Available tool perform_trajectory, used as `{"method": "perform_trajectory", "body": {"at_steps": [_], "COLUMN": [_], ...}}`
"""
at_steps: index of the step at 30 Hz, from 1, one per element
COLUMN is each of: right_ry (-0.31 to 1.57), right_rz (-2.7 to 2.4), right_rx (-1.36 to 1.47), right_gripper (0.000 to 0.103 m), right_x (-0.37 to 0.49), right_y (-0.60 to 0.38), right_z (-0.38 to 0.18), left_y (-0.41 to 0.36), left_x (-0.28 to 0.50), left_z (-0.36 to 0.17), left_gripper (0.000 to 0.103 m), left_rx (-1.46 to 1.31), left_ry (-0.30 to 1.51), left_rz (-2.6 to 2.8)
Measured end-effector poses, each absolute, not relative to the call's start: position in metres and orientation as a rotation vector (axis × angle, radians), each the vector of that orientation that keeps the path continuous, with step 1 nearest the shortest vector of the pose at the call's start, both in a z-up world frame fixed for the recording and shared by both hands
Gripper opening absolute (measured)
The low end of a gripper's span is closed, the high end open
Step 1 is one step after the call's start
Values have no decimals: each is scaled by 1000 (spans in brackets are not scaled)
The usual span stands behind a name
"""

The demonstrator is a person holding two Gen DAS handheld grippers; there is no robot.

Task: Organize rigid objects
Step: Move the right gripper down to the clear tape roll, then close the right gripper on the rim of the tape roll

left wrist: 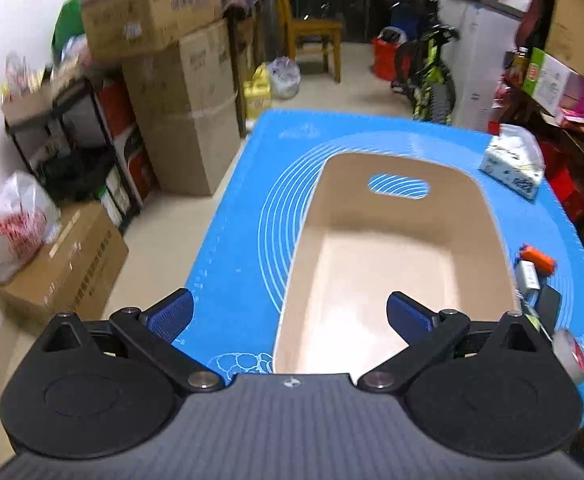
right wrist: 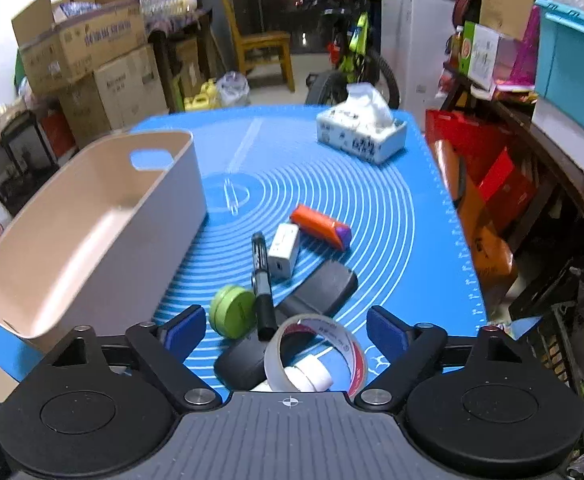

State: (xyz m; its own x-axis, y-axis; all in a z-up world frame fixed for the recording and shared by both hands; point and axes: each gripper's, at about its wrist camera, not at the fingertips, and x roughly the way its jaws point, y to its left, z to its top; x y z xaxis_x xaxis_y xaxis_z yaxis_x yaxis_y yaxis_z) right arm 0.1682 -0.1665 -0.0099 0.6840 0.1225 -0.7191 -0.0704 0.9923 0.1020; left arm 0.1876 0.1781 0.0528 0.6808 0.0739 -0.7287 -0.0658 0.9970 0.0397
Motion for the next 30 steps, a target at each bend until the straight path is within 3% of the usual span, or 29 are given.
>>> {"method": "perform_trajectory", "body": {"at_steps": [7, 10, 17, 23, 30], "right_ry": [890, 925, 981, 1031, 1075], "right_rz": [137, 148, 115, 80, 74], "right_rx": [-2, 19, 25, 70, 76], "right_gripper": [83, 80, 70, 65, 48], "right_x": [195, 208, 227, 230, 230], "right_y": [-152, -149, -144, -150, -145], "right_z": [-31, -39, -51, -58, -61], "left_y": [194, 191, 204, 209, 209], "left_x": [225, 237, 246, 253, 255], "left_z": [17, 4, -19, -18, -24], "left_gripper": [100, 88, 88, 82, 46], "left_rx": [-7, 15, -29, -62, -65], "left_ry": [905, 935, 973, 981, 1027], "left_rz": [85, 60, 55, 28, 22]}}
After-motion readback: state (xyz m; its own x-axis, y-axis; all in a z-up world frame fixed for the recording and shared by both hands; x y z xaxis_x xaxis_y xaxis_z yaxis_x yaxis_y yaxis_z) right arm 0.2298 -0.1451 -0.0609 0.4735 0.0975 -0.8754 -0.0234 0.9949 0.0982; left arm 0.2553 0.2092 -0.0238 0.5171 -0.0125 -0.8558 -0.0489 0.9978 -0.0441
